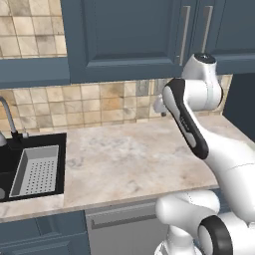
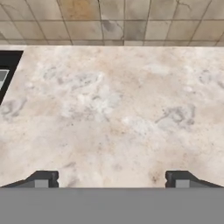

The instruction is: Open the cabinet, pick the kettle from the cabinet, and place it in the sink.

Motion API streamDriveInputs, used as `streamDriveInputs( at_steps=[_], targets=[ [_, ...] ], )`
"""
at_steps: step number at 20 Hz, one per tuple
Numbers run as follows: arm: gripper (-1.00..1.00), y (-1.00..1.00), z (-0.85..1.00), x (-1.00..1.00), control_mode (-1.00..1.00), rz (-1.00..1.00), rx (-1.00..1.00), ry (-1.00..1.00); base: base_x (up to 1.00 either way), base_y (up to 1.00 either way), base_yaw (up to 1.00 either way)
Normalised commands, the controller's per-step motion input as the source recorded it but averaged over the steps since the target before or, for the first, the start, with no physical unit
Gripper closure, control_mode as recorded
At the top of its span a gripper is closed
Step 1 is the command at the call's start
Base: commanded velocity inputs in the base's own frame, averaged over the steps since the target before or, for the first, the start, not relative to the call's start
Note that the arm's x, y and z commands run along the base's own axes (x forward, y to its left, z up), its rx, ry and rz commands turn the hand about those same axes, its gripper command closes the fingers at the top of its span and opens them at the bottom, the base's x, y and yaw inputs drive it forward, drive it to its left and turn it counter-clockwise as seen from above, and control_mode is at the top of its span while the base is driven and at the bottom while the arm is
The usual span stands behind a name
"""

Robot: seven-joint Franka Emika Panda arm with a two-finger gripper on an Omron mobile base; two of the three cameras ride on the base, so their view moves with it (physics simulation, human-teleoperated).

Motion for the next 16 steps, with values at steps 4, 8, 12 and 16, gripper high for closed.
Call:
streamDriveInputs(
  at_steps=[4,8,12,16],
  targets=[
    [-1.00,-0.05,0.03,-0.15,-1.00,-0.13,0.00,-0.19,0.00,0.00,0.00],
    [-1.00,-0.11,0.13,-0.11,-1.00,-0.11,0.00,-0.19,0.00,0.00,0.00],
    [-1.00,-0.15,0.17,-0.06,-1.00,-0.09,0.00,-0.11,0.00,0.00,0.00],
    [-1.00,-0.22,0.23,-0.02,-1.00,0.00,0.04,-0.01,0.00,0.00,0.00]
  ],
)
